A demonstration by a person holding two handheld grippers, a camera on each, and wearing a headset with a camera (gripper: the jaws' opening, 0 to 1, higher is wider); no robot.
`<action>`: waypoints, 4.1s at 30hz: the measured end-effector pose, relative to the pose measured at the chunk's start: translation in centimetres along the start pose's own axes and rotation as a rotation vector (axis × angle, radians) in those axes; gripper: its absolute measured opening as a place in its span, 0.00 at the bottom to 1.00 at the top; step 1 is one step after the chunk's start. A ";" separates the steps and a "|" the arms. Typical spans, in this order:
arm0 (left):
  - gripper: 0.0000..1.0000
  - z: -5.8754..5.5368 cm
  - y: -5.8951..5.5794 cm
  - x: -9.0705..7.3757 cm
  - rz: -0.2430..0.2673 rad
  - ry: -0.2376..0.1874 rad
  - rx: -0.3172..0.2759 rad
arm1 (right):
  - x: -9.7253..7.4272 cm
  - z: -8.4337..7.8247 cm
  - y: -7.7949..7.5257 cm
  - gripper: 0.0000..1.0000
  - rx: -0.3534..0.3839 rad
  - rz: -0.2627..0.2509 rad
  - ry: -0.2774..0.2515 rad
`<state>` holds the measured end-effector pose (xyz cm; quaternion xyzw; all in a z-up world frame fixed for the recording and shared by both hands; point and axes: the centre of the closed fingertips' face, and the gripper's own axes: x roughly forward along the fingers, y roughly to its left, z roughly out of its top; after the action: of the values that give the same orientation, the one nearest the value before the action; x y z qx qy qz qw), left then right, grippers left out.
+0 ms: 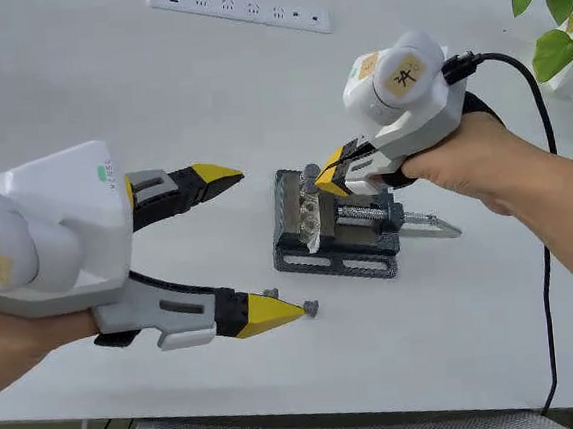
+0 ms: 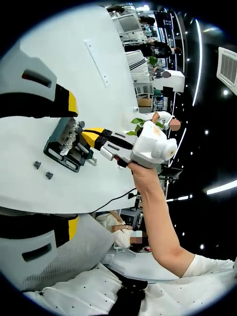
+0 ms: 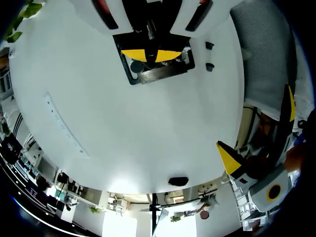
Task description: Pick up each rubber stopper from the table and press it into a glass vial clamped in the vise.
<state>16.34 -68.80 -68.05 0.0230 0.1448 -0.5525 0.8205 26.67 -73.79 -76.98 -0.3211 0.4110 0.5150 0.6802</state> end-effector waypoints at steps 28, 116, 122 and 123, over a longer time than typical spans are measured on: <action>0.93 -0.2 0.3 -1.0 0.037 0.059 0.041 | -6.1 -2.0 1.2 0.33 0.109 -0.050 -0.211; 0.99 -6.0 -0.4 -1.0 0.017 0.204 0.001 | 2.1 -7.0 12.3 0.22 0.250 0.067 -0.467; 0.99 -6.0 -0.4 -1.0 0.018 0.202 -0.003 | 2.9 -6.8 12.2 0.19 0.250 0.075 -0.457; 0.99 -6.0 -0.4 -1.0 0.018 0.203 -0.004 | 3.0 -6.8 12.3 0.19 0.248 0.076 -0.455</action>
<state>14.36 -66.91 -73.48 0.0784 0.2280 -0.5397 0.8066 13.69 -75.11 -82.87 -0.0954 0.3193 0.5446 0.7696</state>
